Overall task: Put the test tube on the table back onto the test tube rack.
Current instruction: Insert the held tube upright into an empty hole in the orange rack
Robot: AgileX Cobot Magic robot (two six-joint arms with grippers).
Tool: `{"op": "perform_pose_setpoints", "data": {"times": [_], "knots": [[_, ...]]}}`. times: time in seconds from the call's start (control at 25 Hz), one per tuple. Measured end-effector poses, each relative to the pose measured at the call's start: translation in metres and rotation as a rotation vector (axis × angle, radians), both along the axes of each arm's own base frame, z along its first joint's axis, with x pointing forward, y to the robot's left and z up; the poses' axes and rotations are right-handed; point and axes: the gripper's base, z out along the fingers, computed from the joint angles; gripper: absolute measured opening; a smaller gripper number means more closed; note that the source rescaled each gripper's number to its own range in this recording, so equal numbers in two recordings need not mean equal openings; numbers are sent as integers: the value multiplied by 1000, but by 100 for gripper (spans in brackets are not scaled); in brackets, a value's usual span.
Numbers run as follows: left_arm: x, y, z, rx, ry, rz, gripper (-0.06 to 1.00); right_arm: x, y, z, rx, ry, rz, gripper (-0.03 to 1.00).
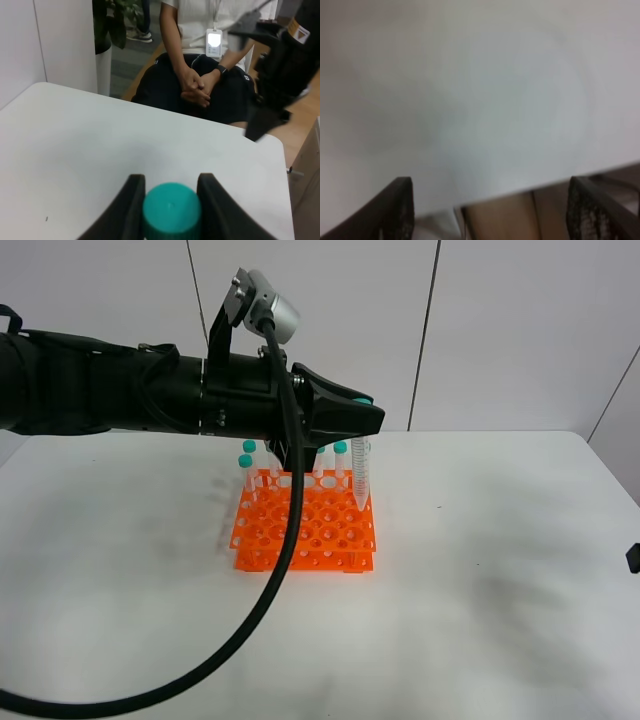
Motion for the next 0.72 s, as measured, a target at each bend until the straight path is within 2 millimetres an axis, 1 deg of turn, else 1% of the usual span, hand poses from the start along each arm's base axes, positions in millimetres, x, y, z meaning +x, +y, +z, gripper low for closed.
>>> {"op": "perform_pose_setpoints", "data": {"times": [0.08,0.16,0.32,0.44,0.6,0.72], "knots": [[0,0,0,0,0,0,0,-6,3,2,32,76,0,80],[0,0,0,0,0,0,0,-6,3,8,41,81,1,80],[0,0,0,0,1,0,0,-1,3,32,25,-12,1,80],[0,0,0,0,1,0,0,-3,3,52,6,-98,2,80],[0,0,0,-1,2,1,0,-22,8,75,-23,-220,13,80],[0,0,0,-1,3,1,0,-43,15,90,-28,-331,13,80]]}}
